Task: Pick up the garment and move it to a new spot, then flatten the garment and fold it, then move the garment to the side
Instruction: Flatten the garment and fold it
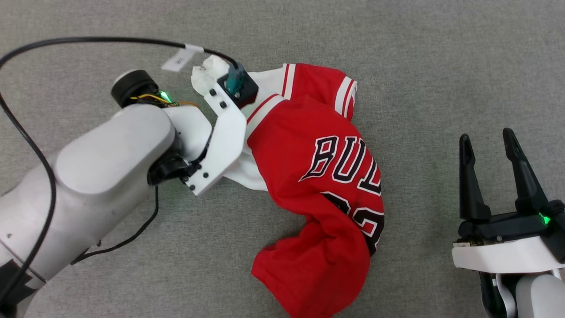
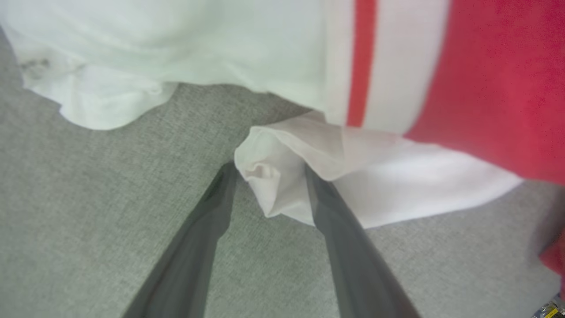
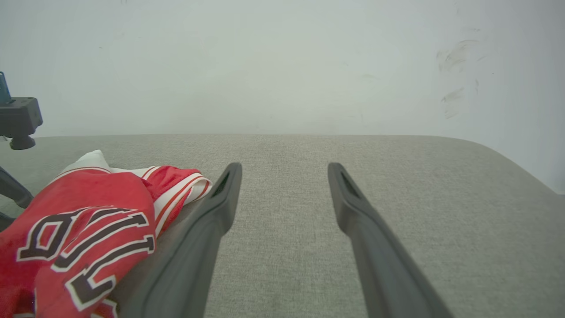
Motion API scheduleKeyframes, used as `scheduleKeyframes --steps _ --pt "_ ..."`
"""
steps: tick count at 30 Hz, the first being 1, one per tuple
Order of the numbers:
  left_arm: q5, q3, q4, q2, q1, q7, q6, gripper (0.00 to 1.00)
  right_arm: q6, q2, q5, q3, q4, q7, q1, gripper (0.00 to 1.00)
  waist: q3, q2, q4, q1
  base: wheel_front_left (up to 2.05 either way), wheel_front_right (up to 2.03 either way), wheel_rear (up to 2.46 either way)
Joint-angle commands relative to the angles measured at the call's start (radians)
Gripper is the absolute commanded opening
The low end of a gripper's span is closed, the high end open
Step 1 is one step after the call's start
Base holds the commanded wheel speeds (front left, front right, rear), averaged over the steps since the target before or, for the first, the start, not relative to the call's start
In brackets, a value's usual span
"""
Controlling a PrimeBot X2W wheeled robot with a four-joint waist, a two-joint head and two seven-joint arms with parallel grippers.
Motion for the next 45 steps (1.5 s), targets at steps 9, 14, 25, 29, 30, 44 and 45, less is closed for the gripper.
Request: scheduleKeyframes --steps 9,14,25,29,30,44,45 --pt "0.051 -0.018 0.021 0.029 0.021 -0.256 0.000 0.00 -0.001 0.002 0.003 0.002 0.028 -0.002 0.045 1.00 -0.129 0.0000 0.058 -0.0001 0.00 0.00 0.00" --pt "0.027 -0.018 -0.003 0.102 0.071 -0.369 0.000 0.00 -0.001 0.002 -0.002 -0.010 0.030 -0.002 0.077 1.00 -0.176 0.0000 0.100 -0.0001 0.00 0.00 0.00" --pt "-0.048 -0.018 -0.041 0.222 0.375 -0.439 0.060 0.00 -0.001 0.002 -0.016 -0.017 0.036 -0.002 0.116 1.00 -0.213 0.0000 0.152 -0.0001 0.00 0.00 0.00" --pt "-0.062 -0.021 -0.031 0.235 0.445 -0.415 0.063 0.00 -0.001 0.002 -0.020 -0.013 0.037 -0.002 0.118 1.00 -0.217 0.0000 0.151 -0.0001 0.00 0.00 0.00" --pt "-0.071 -0.024 -0.026 0.235 0.473 -0.408 0.061 0.00 -0.001 0.002 -0.021 -0.013 0.039 -0.002 0.119 1.00 -0.218 0.0000 0.151 -0.0001 0.00 0.00 0.00" --pt "-0.066 0.110 -0.079 0.290 0.251 -0.412 0.079 1.00 -0.001 0.002 -0.023 -0.015 0.028 -0.002 0.099 1.00 -0.215 0.0000 0.131 -0.0001 0.00 0.00 0.00" --pt "-0.058 0.121 -0.083 0.287 0.218 -0.407 0.080 1.00 -0.001 0.002 -0.022 -0.014 0.025 -0.002 0.093 1.00 -0.209 0.0000 0.127 -0.0001 0.00 0.00 0.00"
